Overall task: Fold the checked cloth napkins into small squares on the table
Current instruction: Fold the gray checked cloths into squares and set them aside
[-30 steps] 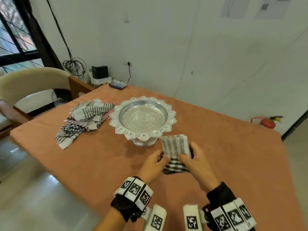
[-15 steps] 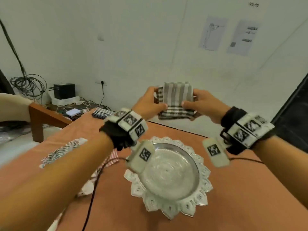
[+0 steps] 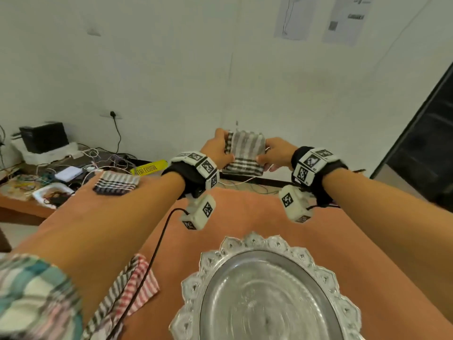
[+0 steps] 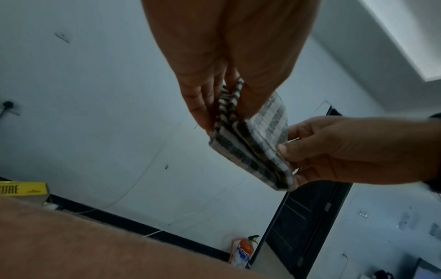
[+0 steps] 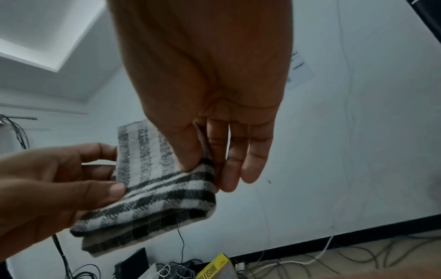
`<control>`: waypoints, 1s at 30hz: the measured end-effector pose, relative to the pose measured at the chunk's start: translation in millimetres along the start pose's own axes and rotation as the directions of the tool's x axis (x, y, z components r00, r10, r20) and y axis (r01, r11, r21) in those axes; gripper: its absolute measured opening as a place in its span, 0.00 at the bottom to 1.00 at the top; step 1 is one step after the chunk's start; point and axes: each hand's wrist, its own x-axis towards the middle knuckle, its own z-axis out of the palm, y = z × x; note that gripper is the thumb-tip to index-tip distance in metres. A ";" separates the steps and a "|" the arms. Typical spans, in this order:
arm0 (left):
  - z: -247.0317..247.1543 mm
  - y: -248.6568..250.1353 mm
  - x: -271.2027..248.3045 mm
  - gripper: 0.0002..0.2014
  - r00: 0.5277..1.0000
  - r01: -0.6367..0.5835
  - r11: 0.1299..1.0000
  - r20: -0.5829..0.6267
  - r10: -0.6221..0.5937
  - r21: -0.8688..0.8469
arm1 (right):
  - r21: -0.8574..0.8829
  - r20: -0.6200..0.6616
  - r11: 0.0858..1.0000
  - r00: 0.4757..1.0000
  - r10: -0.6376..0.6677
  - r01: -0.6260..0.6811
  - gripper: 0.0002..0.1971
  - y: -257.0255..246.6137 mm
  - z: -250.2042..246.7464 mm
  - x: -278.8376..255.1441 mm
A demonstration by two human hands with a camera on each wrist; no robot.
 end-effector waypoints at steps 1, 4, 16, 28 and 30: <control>11.2 -9.2 13.0 0.23 1.000 0.001 1.000 0.017 -0.001 0.014 | -0.009 0.000 1.000 1.000 0.020 -0.020 0.15 10.9 5.2 14.9; 52.3 -39.7 47.2 0.20 0.998 0.008 0.999 0.065 -0.012 0.052 | -0.068 0.023 0.993 0.995 0.095 -0.093 0.16 46.6 26.8 54.2; 176.3 -121.1 104.1 0.12 0.948 0.019 0.986 0.309 -0.069 0.163 | -0.251 0.137 0.930 0.942 0.307 -0.267 0.13 148.9 101.5 130.1; 214.6 -140.1 98.9 0.26 0.807 -0.370 0.643 0.575 -0.136 0.670 | -0.715 0.256 0.693 0.956 0.142 0.088 0.32 179.9 129.4 132.1; 206.6 -137.4 96.5 0.27 0.814 -0.323 0.688 0.562 -0.148 0.649 | -0.708 0.278 0.702 0.944 0.178 0.076 0.36 183.3 121.2 133.4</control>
